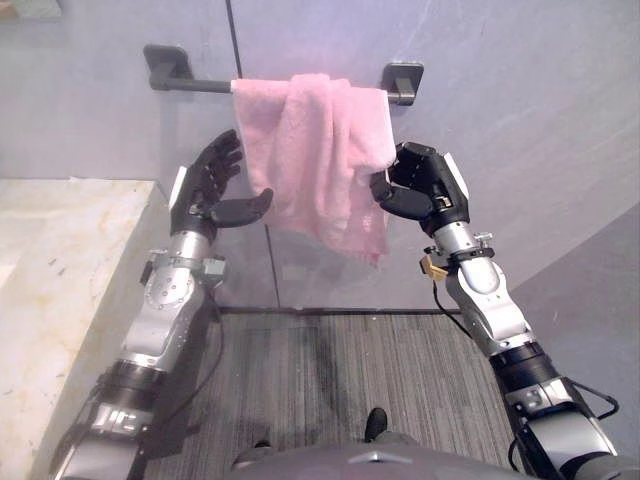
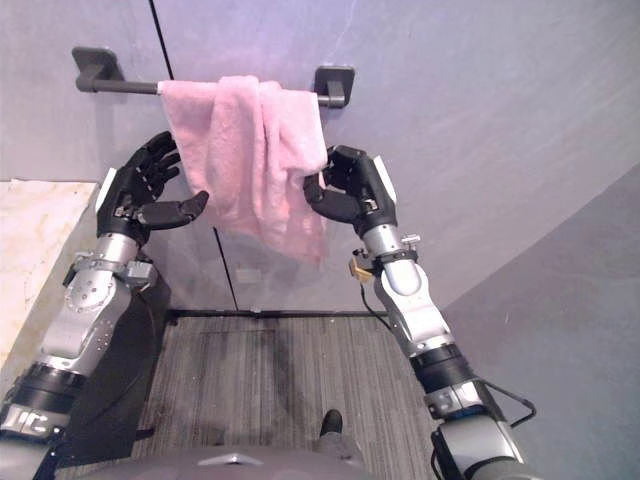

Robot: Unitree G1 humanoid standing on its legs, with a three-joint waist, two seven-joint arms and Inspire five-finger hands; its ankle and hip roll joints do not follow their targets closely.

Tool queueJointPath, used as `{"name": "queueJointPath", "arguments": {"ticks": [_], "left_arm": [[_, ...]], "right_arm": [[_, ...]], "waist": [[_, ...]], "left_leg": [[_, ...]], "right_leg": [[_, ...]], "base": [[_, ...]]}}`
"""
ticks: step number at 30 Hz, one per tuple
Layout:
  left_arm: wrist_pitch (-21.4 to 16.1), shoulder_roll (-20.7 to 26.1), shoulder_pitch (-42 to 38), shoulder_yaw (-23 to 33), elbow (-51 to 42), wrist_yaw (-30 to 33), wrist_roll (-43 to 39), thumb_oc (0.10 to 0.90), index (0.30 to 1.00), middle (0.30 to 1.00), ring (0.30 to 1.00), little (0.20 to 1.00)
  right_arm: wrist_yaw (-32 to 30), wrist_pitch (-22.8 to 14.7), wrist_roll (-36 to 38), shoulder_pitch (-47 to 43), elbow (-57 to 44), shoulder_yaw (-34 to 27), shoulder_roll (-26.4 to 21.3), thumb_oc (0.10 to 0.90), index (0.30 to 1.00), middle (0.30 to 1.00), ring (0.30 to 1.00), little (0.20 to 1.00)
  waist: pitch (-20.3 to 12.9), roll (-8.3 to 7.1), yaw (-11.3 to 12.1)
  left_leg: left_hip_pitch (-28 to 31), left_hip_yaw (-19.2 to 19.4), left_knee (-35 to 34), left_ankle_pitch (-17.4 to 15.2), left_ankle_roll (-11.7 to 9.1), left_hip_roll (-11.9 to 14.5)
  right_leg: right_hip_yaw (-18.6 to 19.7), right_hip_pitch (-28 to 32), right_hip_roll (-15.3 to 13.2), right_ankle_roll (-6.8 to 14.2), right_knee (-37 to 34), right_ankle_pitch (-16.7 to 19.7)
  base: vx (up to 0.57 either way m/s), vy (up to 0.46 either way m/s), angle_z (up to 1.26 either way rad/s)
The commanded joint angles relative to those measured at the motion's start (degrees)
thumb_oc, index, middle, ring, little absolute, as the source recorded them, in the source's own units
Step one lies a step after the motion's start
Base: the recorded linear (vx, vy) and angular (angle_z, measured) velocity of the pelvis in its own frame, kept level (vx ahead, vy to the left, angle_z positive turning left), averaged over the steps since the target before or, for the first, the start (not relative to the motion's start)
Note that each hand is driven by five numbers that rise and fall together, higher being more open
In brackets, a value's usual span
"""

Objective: Organize the bathroom.

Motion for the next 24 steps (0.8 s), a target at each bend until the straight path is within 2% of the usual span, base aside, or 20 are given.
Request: {"name": "queueJointPath", "arguments": {"ticks": [1, 7, 13, 20, 24], "left_arm": [[-4.65, 4.03, -8.82, 1.82, 2.16, -0.51, 1.85, 0.8, 0.9, 0.9, 0.9, 0.9], [-4.75, 5.9, -10.43, 2.42, 5.06, -1.83, 1.1, 0.8, 0.9, 0.9, 0.9, 0.9], [-4.71, 7.24, -13.81, 1.46, 9.71, -6.7, -3.55, 0.8, 0.9, 0.9, 0.9, 0.9], [-7.01, 6.84, -15.54, 0.79, 11.41, -11.16, -8.58, 0.8, 0.9, 0.9, 0.9, 0.9], [-7.39, 6.34, -16.21, 0.24, 11.93, -10.99, -7.92, 0.8, 0.9, 0.9, 0.9, 0.9]], "right_arm": [[2.17, -3.85, -0.8, -2.97, 0.96, 0.92, -2.42, 0.4, 0.3, 0.3, 0.3, 0.3], [2.94, -3.53, -0.23, -3.45, 1.02, 1.64, -2.43, 0.4, 0.3, 0.3, 0.3, 0.3], [3.5, -3.39, 0.21, -4.79, 1.9, 2.76, -2.15, 0.4, 0.3, 0.3, 0.3, 0.3], [4.24, -3.07, 0.08, -4.84, 1.94, 3.2, -1.94, 0.4, 0.3, 0.3, 0.3, 0.3], [4.62, -3.23, -0.23, -5.12, 2.78, 3.91, -1.46, 0.4, 0.3, 0.3, 0.3, 0.3]], "waist": [[-3.85, 2.36, -0.68], [-3.99, 2.74, -1.14], [-4.05, 3.19, -1.9], [-4.12, 3.44, -2.64], [-4.08, 3.6, -2.95]], "left_leg": [[-1.27, 2.39, 0.49, -2.79, 4.66, -5.53], [-1.24, 2.55, 0.52, -2.61, 4.51, -5.56], [-1.18, 2.95, 0.48, -2.5, 4.42, -5.62], [-1.12, 3.29, 0.46, -2.46, 4.5, -5.74], [-0.95, 3.59, 0.51, -2.55, 4.59, -5.84]], "right_leg": [[-0.54, 1.26, 0.03, 8.5, 5.11, -10.89], [-0.07, 1.35, 0.26, 8.37, 4.92, -10.94], [0.44, 1.22, 0.45, 8.42, 4.9, -10.88], [1.05, 1.04, 0.6, 8.42, 4.88, -10.84], [1.29, 0.98, 0.65, 8.4, 4.9, -10.85]], "base": [[0.0, 0.0, 0.0], [0.01, 0.004, -0.02], [0.0, 0.003, -0.01], [0.0, 0.002, -0.02], [0.0, 0.0, 0.0]]}}
